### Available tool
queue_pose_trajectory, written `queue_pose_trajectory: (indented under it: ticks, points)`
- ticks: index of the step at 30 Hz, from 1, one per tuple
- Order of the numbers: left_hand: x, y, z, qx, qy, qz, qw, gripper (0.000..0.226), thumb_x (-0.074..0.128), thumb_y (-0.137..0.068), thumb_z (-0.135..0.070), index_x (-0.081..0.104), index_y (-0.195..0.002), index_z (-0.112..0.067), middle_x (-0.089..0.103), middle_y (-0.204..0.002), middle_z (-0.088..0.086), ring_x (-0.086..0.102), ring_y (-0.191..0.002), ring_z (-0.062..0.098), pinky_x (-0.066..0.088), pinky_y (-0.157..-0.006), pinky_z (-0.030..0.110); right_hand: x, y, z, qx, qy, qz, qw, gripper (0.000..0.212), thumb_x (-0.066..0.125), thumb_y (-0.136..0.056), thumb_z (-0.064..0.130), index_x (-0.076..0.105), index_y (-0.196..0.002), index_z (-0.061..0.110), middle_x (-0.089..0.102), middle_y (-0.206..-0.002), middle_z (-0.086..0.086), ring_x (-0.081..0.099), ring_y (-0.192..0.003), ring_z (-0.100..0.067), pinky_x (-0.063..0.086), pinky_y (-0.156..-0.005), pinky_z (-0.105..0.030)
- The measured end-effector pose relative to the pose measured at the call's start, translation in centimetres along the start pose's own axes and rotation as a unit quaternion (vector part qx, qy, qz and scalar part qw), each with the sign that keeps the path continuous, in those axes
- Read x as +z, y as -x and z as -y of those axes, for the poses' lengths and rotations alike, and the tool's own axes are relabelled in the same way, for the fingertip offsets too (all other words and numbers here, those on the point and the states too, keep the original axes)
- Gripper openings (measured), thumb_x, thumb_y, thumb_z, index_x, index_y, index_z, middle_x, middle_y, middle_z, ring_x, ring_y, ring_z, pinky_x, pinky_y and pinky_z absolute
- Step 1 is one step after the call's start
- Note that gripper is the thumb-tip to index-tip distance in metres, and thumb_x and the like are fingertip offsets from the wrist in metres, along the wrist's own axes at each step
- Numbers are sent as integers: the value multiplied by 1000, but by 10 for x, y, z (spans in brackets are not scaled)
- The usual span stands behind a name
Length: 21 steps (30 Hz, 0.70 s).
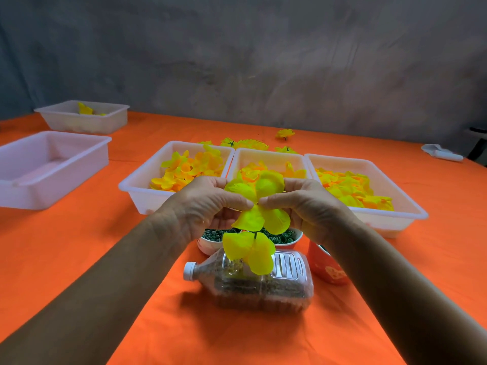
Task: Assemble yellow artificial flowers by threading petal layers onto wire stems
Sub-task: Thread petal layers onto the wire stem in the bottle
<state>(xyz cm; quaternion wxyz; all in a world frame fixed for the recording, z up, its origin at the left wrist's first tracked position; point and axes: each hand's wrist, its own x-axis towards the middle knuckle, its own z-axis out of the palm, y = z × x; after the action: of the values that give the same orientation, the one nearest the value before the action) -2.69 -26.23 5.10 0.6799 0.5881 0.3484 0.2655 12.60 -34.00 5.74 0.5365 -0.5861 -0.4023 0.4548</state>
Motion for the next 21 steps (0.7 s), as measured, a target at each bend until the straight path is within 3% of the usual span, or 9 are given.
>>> queue_pose_trajectory:
  ticks: [5, 9, 14, 21]
  points:
    - [3, -2, 5, -20, 1, -8, 1000, 70, 72, -72, 2, 43, -135, 2, 58, -63, 6, 53, -41, 9, 47, -41, 20, 1, 0, -3, 25, -5, 13, 1000, 23, 68, -72, -5, 67, -94, 2, 71, -88, -16, 68, -66, -24, 57, -58, -31]
    - [5, 1, 2, -13, 21, 14, 1000, 95, 79, -49, -16, 43, -136, -1, 68, -77, 8, 61, -57, 14, 54, -52, 28, 0, 0, 0, 21, -31, 15, 999, 21, 67, -71, -7, 67, -91, 2, 71, -79, -13, 67, -64, -22, 56, -55, -28]
    - [6, 2, -1, -5, 23, 19, 1000, 93, 76, -44, -16, 49, -130, 1, 68, -71, 8, 59, -52, 14, 52, -55, 28, 0, 0, 3, 25, -18, 19, 999, 34, 68, -70, -6, 64, -104, -4, 70, -94, -21, 67, -76, -31, 56, -71, -40]
    - [8, 3, 6, -20, 35, 15, 999, 98, 76, -46, -12, 41, -137, 1, 59, -96, 21, 54, -66, 22, 47, -62, 34, -1, 1, -1, 35, -11, 18, 999, 25, 69, -69, -4, 65, -93, 0, 69, -86, -19, 66, -69, -29, 55, -62, -34]
